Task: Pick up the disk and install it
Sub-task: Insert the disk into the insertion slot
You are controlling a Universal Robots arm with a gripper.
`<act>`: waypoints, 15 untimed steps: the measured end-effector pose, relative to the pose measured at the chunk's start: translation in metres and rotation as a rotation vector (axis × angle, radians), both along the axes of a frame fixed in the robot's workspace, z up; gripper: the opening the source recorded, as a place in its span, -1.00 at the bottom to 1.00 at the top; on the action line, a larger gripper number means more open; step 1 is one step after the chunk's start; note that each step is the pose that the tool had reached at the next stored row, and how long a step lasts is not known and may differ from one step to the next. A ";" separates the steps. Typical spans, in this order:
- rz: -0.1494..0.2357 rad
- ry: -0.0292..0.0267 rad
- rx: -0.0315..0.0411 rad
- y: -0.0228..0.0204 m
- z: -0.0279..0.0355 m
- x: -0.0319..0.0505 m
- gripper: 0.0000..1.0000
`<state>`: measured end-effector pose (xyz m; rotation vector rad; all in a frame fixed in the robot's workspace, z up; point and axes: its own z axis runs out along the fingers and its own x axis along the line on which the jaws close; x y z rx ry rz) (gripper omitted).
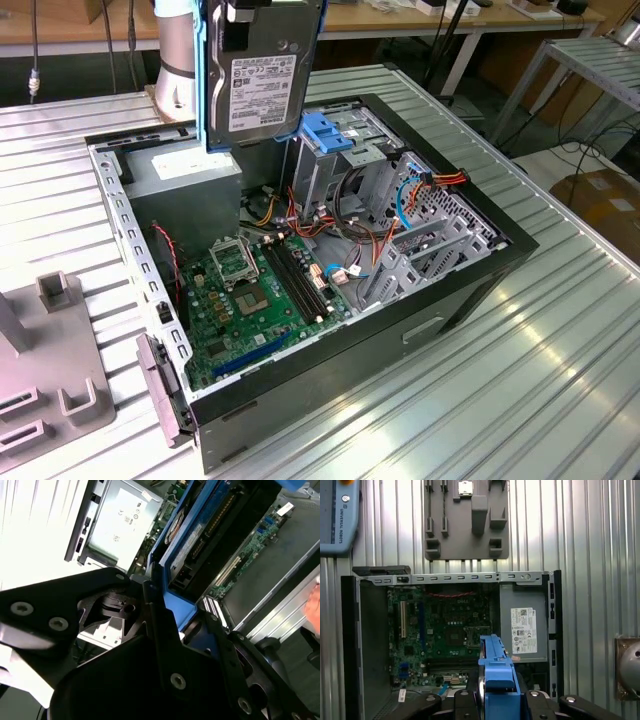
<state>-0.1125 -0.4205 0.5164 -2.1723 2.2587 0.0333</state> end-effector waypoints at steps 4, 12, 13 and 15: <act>0.000 0.0000 0.0000 -0.0024 -0.0003 0.0021 -0.25; 0.000 0.0000 0.0000 -0.0088 -0.0008 0.0078 -0.25; 0.000 0.0000 0.0000 -0.0093 -0.0009 0.0081 -0.25; 0.000 0.0000 0.0000 -0.0106 -0.0009 0.0088 -0.25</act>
